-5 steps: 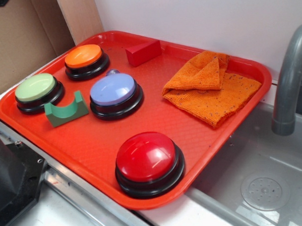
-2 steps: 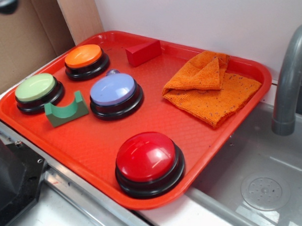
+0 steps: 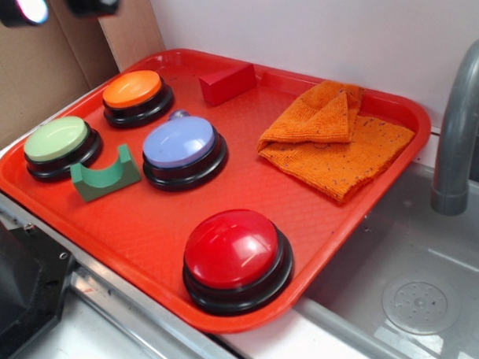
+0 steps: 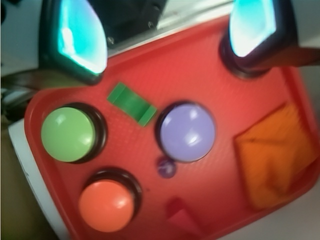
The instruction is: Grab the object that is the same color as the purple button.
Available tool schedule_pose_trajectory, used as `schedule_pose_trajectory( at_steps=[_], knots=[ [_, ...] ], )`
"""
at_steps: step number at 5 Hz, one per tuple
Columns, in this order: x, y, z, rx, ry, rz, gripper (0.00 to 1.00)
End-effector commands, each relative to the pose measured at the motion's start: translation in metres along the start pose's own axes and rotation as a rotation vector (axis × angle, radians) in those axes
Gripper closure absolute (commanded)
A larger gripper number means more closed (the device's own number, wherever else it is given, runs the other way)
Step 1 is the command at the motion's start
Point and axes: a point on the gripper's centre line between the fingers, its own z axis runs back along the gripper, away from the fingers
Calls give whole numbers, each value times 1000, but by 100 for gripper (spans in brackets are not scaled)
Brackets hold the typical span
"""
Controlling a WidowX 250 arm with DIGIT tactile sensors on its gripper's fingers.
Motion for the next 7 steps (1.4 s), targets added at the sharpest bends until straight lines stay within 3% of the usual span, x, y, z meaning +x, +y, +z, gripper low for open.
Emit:
schedule_pose_trajectory(
  at_steps=[1, 2, 3, 5, 7],
  knots=[
    [54, 9, -29, -39, -59, 289, 0],
    [78, 6, -59, -21, -140, 435, 0],
    [90, 7, -77, -8, -158, 464, 0],
    [95, 8, -113, 44, -141, 492, 0],
    [87, 8, -147, 23, -68, 486, 0]
  ],
)
